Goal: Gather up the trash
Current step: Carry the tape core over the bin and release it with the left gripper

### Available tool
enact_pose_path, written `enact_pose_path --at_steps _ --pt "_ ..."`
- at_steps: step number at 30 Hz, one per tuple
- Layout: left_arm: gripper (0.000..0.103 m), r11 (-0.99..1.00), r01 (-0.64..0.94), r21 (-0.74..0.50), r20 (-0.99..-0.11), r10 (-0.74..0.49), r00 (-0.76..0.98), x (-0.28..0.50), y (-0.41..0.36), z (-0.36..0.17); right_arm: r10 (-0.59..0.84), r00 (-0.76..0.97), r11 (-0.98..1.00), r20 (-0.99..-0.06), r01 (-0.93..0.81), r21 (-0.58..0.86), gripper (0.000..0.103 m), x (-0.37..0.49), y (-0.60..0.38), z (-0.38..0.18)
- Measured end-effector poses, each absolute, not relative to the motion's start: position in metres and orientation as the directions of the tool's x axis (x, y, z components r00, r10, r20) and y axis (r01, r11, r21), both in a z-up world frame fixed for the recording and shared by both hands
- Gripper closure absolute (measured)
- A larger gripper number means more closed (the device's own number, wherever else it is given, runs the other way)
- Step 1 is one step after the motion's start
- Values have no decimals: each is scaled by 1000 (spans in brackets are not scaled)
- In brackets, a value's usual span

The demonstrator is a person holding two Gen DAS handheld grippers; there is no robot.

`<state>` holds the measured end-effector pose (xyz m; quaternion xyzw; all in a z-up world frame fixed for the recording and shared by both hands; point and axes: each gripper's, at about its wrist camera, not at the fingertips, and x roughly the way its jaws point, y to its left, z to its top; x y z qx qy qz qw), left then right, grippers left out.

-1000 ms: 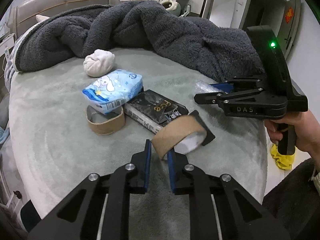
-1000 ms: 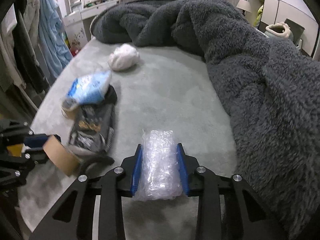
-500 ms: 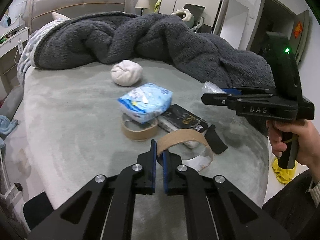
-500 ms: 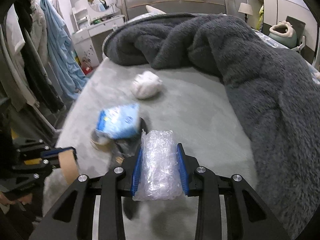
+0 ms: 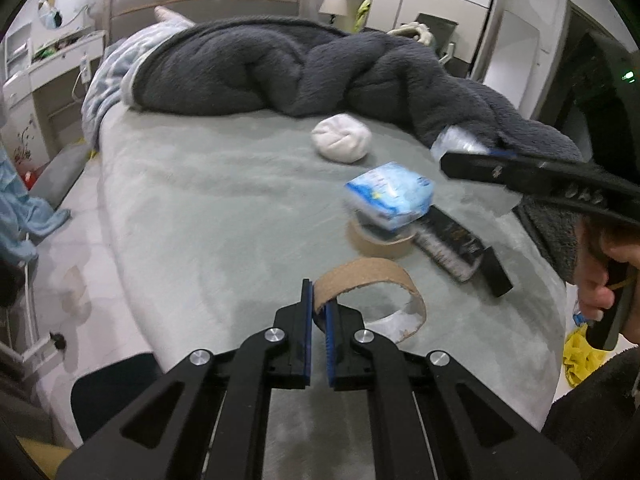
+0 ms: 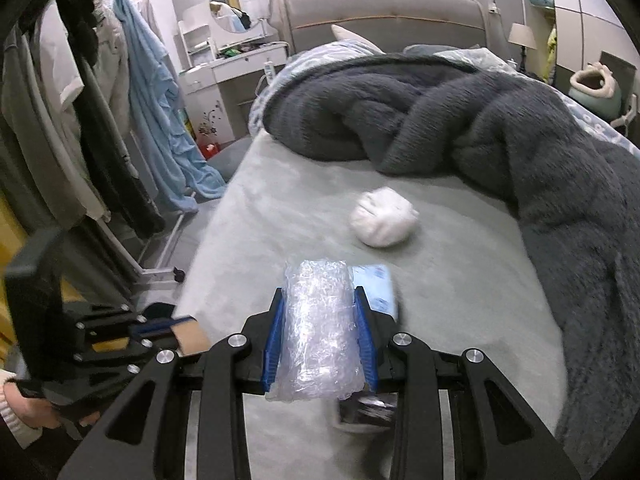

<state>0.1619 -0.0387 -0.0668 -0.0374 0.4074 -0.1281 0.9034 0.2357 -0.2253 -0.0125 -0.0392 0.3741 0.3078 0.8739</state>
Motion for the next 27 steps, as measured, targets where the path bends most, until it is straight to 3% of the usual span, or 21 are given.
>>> enact_pose_path --at_steps 27 --pt "97 982 17 -189 -826 -168 539 137 78 -99 583 399 678 -708 -719 153 70 200 -67 -8"
